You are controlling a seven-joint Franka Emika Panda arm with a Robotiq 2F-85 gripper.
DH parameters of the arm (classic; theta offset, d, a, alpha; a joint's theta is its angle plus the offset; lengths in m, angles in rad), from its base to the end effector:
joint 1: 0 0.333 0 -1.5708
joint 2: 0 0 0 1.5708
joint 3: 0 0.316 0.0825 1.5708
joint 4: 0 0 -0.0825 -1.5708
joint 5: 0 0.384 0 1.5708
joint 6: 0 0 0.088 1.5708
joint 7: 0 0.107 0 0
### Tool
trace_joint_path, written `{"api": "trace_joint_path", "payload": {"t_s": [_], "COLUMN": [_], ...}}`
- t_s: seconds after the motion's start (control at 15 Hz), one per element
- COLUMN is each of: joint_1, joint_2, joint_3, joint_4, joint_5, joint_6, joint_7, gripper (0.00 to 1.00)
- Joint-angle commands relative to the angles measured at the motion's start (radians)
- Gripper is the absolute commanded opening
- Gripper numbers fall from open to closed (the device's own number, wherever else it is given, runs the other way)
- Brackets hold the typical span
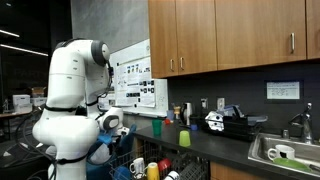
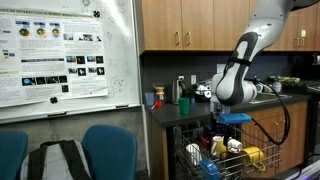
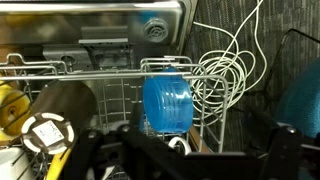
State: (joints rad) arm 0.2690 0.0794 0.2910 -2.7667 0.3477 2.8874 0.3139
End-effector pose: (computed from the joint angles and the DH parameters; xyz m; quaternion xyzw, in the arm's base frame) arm 0.3374 0.1914 0.1947 -0.9971 0.0450 0.0065 0.0614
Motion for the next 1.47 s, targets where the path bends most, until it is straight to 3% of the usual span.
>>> {"api": "trace_joint_path", "payload": {"t_s": [0.0, 0.6, 1.07, 1.4], "joint_1": [-0.008, -0.064, -0.060, -0.076], "joint_2": [0.066, 0.182, 0.187, 0.233], "joint_3": [0.018, 0.051, -0.009, -0.009], "joint_4": [0.015, 0.057, 0.091, 0.123], "joint_5": [0.041, 0.019, -0.057, -0.064], "joint_6": [0.042, 0.092, 0.095, 0.106], "joint_7": [-0.063, -0.107, -0.093, -0.105], "gripper": [1.00, 1.00, 1.00, 1.00]}}
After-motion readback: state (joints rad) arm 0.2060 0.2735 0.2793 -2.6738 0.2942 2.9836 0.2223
